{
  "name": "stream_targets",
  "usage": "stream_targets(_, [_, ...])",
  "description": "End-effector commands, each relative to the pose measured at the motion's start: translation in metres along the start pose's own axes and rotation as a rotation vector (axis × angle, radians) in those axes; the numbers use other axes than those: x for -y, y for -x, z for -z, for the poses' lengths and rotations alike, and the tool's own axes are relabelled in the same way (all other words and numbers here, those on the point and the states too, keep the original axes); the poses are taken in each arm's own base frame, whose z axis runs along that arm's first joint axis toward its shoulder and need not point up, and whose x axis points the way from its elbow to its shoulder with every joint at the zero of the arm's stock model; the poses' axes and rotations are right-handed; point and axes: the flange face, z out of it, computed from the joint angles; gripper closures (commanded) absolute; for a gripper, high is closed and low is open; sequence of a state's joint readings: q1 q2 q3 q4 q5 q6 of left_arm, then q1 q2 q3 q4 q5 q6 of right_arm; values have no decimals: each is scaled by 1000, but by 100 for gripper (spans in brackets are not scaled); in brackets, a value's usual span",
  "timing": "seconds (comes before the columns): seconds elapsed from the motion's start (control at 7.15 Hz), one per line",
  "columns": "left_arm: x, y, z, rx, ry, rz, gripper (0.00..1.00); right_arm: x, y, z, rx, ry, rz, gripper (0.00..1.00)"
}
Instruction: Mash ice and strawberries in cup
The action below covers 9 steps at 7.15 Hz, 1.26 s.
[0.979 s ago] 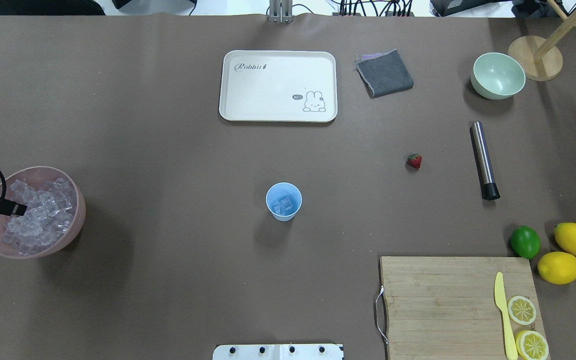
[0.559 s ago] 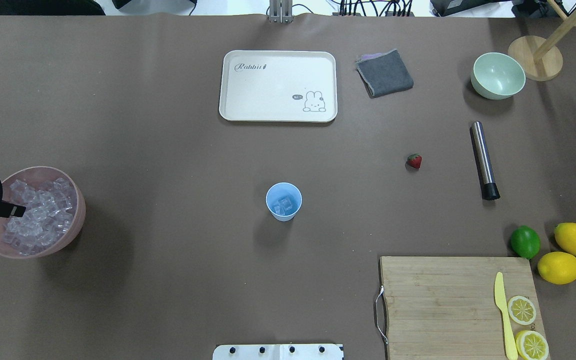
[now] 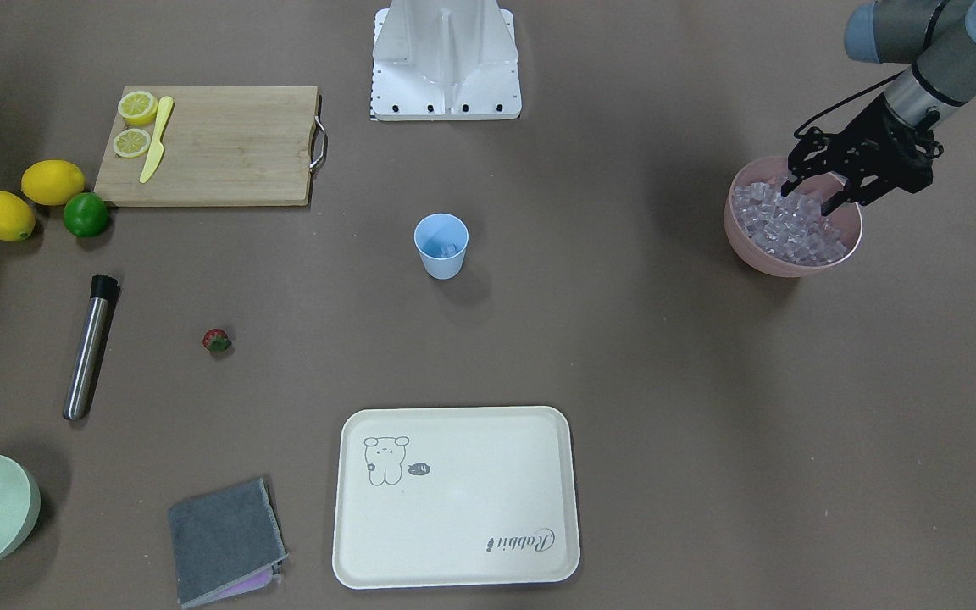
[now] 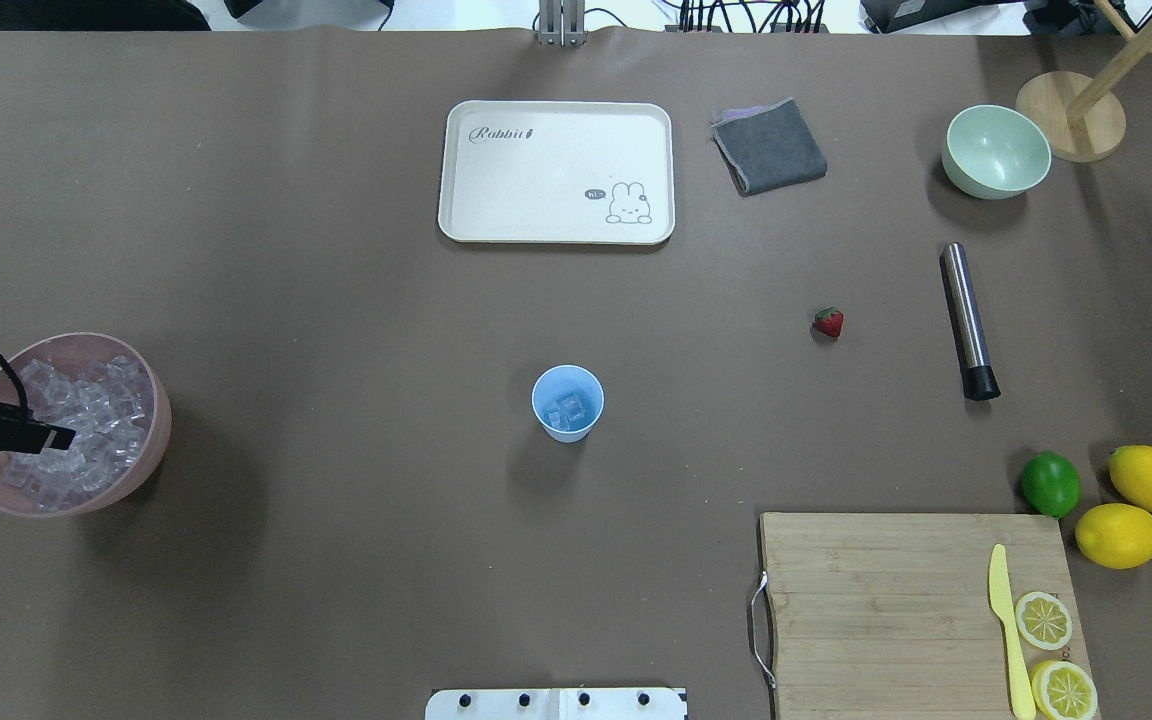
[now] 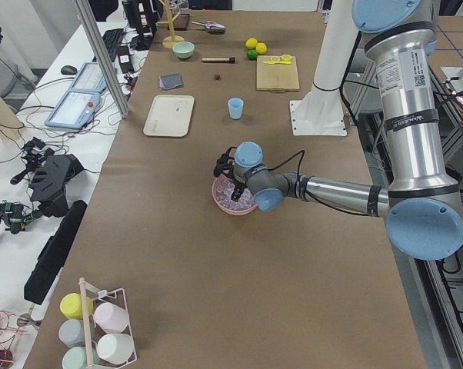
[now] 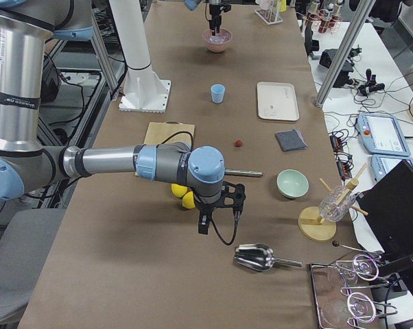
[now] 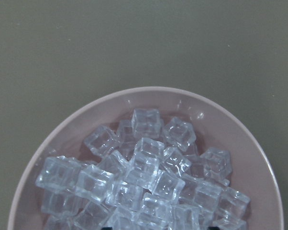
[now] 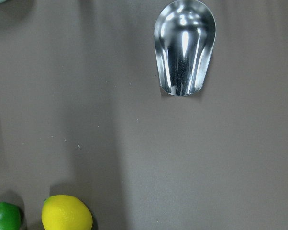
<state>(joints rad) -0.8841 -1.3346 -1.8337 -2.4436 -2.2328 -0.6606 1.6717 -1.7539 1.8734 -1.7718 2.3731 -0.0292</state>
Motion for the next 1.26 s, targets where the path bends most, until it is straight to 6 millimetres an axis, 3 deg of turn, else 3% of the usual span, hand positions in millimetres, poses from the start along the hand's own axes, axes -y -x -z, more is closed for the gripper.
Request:
stream_targets(0.0, [-1,2,-4,-12,0,-16,30,-1,-1,-1,0,2,-2,0])
stream_targets(0.56, [-17,14,0,-17,3,-71,37,-3,-2,-1,0,2,-5,0])
stream_targets(0.98, [-20,18,-1,-16,-4,-86,37,-2,0,0,0,1,-1,0])
stream_targets(1.12, [-20,19,-2,-18,-3,-86,41,-3,-1,0,0,0,-2,0])
